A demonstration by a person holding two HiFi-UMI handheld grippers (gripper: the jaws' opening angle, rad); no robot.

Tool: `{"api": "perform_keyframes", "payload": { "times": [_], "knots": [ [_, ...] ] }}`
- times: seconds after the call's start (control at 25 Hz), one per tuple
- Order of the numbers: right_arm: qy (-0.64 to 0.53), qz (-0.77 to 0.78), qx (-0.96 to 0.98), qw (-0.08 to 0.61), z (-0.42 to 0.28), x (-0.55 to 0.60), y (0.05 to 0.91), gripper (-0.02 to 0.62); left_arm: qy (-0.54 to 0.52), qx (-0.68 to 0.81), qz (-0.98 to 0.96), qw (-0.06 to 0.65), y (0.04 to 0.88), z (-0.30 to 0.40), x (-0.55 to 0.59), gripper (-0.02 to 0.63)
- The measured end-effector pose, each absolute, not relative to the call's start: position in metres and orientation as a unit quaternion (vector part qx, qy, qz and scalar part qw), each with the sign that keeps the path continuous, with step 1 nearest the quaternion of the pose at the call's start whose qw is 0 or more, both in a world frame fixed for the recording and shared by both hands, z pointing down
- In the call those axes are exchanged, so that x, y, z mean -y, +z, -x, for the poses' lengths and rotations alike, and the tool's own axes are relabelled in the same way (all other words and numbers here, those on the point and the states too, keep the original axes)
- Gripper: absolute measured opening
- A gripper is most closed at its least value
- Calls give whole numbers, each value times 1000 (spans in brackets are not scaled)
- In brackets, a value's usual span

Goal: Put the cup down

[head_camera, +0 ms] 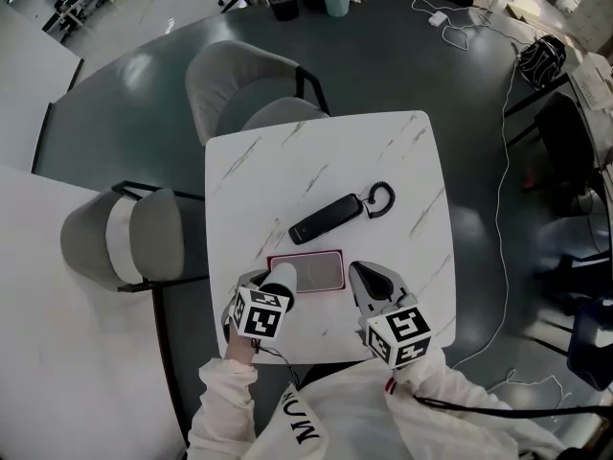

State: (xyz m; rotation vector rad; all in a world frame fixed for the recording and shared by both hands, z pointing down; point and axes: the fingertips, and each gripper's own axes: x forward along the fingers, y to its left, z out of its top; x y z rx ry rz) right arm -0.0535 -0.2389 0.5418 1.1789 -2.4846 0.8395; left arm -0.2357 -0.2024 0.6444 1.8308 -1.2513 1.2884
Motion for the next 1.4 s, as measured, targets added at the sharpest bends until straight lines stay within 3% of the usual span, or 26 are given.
{"api": "perform_keyframes", "payload": {
  "times": [0.6, 1.4],
  "knots": [
    [315, -408, 846, 135, 43, 250, 558, 5, 565, 353, -669, 330, 682, 226, 203, 31],
    [343, -404, 838, 134, 36, 255, 574, 5, 615, 322, -629, 349, 699, 230, 212, 31]
  ]
}}
